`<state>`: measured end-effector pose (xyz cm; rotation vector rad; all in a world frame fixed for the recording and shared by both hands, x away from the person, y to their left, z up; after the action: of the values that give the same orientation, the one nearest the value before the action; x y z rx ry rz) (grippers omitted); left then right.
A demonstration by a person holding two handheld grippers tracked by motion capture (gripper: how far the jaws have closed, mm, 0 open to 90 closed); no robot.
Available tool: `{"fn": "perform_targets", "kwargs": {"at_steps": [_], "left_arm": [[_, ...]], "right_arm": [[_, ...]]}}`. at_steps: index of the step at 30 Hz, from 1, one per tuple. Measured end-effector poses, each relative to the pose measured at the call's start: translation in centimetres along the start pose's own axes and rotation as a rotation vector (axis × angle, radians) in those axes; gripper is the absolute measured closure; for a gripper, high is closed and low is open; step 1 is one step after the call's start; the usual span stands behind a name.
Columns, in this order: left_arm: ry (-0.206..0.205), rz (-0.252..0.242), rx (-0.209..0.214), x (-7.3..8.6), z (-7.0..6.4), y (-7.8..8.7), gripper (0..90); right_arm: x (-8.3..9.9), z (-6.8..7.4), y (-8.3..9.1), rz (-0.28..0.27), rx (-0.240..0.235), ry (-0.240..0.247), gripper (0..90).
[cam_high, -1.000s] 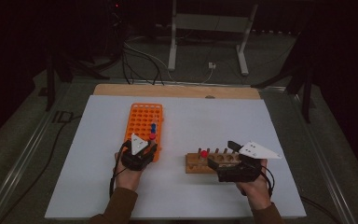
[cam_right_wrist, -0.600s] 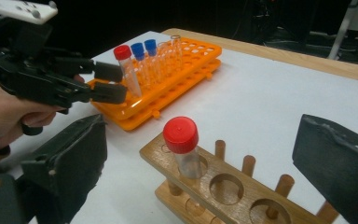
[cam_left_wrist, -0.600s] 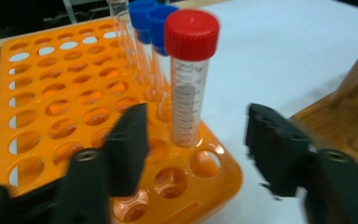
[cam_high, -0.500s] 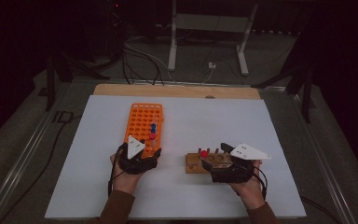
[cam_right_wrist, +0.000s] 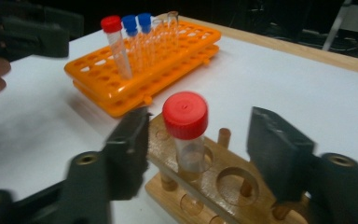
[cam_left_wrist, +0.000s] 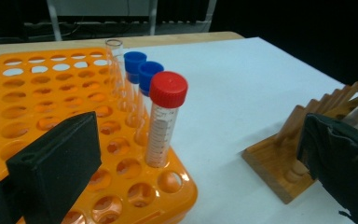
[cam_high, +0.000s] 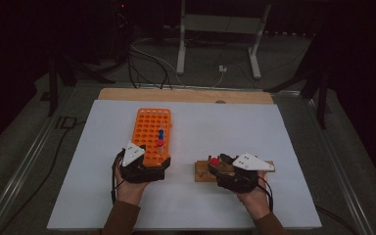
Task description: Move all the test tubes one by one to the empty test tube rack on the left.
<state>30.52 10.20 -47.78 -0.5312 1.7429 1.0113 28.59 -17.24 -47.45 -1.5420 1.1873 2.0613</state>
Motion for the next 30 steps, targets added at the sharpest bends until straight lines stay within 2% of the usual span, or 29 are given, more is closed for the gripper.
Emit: {"fn": "perform_targets", "kwargs": {"at_steps": [9,16,20,30], "left_arm": [[-0.006,-0.019,0.010,-0.5,-0.5,0.4,0.6],[-0.020,-0.026,0.019,-0.7,-1.0,0.4,0.6],[-0.028,-0.026,0.017,-0.8,-1.1,0.5,0.7],[-0.039,-0.014,0.021,-0.7,-1.4,0.2,0.7]], "right_arm": [[0.3,0.2,-0.5,0.009,-0.005,0.016,59.0],[0.4,0.4,-0.7,0.018,-0.012,0.028,67.4],[0.4,0.4,-0.7,0.021,0.002,0.024,72.3],[0.5,0.2,-0.6,0.021,0.001,0.018,74.2]]}}
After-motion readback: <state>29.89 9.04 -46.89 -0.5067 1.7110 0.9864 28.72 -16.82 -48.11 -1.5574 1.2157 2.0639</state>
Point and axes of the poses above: each handheld gripper's, and its own axes: y roughly backward along the jaws, x roughly out of its underside, z roughly to its left, the point moved 4 cm from there along -y, roughly forward along the jaws, and after that the axes turned 2 degrees about -y, right-handed, at the moved point
